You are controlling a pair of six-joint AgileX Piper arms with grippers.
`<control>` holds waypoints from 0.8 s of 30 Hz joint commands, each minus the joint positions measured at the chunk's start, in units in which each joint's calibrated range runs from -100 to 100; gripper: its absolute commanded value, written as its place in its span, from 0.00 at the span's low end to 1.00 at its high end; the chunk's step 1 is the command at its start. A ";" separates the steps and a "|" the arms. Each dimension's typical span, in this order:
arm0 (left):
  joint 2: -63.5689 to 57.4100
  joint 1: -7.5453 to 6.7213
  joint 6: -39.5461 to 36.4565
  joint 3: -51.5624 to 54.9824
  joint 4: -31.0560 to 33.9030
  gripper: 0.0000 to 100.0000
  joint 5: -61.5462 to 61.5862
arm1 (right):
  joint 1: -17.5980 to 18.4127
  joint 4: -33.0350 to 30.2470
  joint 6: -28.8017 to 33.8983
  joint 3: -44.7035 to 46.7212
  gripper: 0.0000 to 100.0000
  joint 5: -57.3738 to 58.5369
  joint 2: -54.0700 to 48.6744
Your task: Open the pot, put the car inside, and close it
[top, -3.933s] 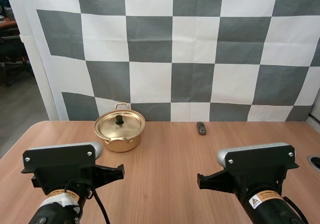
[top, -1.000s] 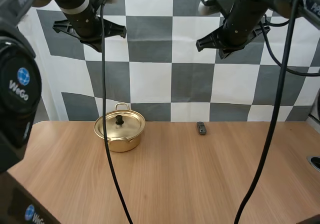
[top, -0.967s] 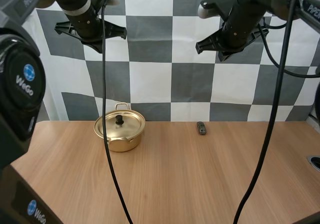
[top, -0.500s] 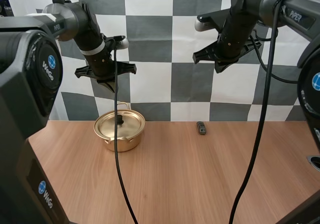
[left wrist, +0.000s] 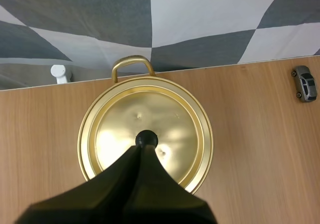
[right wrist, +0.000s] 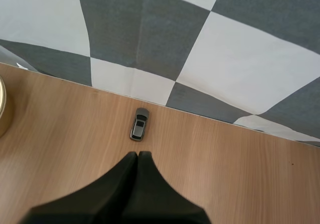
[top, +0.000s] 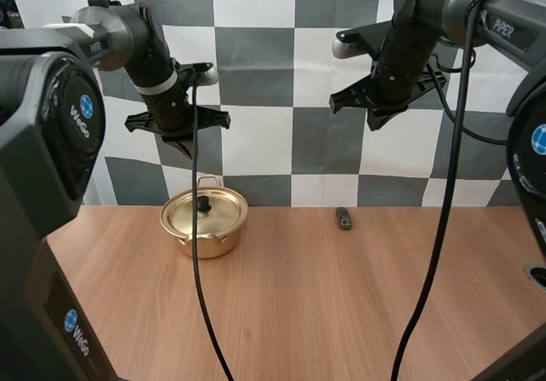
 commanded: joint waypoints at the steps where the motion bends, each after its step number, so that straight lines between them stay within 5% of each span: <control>1: -0.06 -0.04 1.30 0.08 0.00 0.14 0.04 | 0.04 -0.05 0.04 0.03 0.00 0.17 -0.01; 5: -0.06 -0.04 4.70 0.08 -0.27 0.58 0.04 | 0.04 -0.05 0.04 0.03 0.00 0.17 -0.01; 7: -0.06 -0.04 6.94 0.08 -0.66 0.95 0.04 | 0.04 0.06 0.04 0.03 0.00 0.17 -0.01; 8: -0.06 -0.04 7.47 0.08 -0.66 1.00 0.04 | 0.04 0.16 0.04 0.03 0.00 0.17 -0.01; 24: 4.45 -0.04 4.98 3.87 -1.87 1.00 0.04 | 0.04 0.15 0.04 0.03 0.00 0.17 -0.01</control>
